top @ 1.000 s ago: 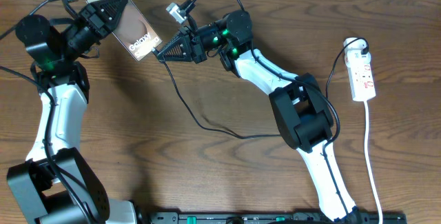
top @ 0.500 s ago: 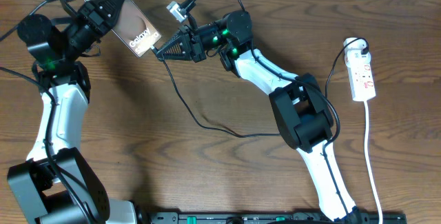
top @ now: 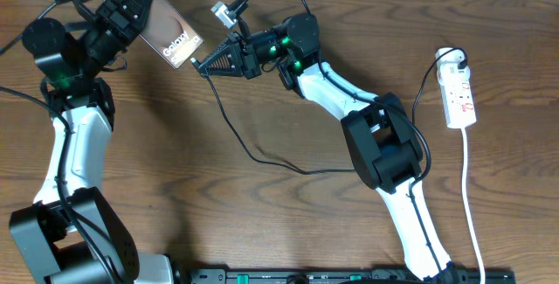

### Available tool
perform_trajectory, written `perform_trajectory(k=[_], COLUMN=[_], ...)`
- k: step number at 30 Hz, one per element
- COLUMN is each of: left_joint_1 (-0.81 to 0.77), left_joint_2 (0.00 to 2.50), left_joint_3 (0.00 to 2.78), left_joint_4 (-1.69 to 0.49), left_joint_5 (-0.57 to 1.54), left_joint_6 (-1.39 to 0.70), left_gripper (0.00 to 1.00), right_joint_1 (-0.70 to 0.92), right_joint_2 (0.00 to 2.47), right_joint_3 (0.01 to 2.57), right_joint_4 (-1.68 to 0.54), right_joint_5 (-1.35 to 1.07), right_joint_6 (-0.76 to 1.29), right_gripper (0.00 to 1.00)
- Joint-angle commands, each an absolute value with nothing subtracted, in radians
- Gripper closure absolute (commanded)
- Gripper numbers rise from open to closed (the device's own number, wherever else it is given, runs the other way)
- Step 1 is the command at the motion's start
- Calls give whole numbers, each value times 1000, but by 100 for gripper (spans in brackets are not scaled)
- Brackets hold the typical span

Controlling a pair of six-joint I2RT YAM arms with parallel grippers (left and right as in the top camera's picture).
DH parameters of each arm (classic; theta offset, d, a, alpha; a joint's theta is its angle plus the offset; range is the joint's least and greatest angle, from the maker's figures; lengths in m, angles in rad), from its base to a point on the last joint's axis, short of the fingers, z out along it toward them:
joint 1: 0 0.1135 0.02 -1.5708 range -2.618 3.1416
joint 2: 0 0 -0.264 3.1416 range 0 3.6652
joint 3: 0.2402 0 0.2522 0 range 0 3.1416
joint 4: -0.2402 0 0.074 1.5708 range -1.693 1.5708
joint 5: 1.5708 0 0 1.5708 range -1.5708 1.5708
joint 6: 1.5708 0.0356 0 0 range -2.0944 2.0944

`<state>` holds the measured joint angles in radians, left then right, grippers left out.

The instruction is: Plug charger to phone and switch on socket

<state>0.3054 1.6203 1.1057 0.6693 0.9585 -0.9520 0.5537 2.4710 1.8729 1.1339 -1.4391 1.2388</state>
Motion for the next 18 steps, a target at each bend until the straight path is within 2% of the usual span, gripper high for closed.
perform_trajectory(k=[1,18], left_joint_1=[304,304], left_joint_2=[1601,1601], left_joint_3=[1117,1117], left_joint_4=[682,682], left_joint_5=[949,1023], left_joint_6=[-990,-1003], left_gripper=[93,93], right_joint_1=[548,548], right_joint_2=[2439,2439], right_joint_3=[1889,1889], right_joint_4=[1137,1137], right_joint_5=[-1420,-1425], right_joint_6=[1245,1245], right_gripper=[99,99])
